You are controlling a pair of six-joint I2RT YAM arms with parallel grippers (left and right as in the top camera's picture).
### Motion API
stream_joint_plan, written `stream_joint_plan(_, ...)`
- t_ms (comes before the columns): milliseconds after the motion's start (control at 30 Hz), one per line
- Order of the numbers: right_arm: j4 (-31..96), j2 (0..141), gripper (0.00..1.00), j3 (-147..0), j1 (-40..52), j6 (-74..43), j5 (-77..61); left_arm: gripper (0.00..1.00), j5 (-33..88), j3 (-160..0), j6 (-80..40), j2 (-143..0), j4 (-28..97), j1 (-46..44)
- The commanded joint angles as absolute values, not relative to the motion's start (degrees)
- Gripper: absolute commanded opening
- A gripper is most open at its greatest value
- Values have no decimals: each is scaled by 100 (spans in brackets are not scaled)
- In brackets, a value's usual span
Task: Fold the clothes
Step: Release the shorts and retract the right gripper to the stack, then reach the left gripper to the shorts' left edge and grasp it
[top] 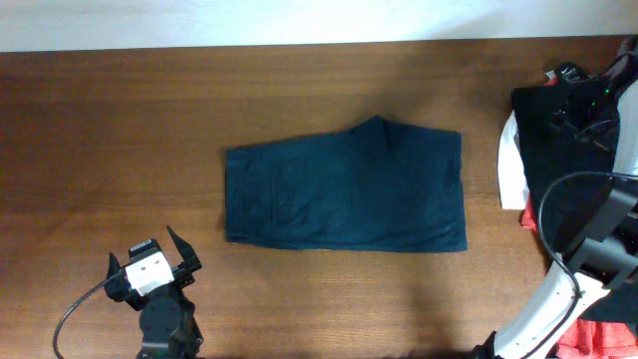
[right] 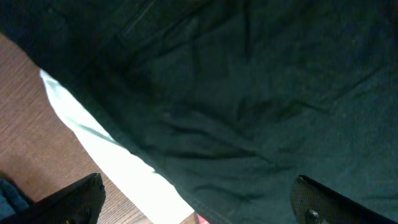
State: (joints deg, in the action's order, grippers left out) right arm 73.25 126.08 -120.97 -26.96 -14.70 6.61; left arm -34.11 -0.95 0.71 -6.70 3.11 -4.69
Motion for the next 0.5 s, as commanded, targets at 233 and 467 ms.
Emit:
stream_joint_plan(233, 7347, 12499, 99, -12182, -2740, -1435, 626, 99, -744, -62, 71, -648, -154, -460)
stream_joint_plan(467, 7347, 12499, 99, -12182, -2740, -1435, 626, 99, 1269, -1535, 395, -1229, -486, -460)
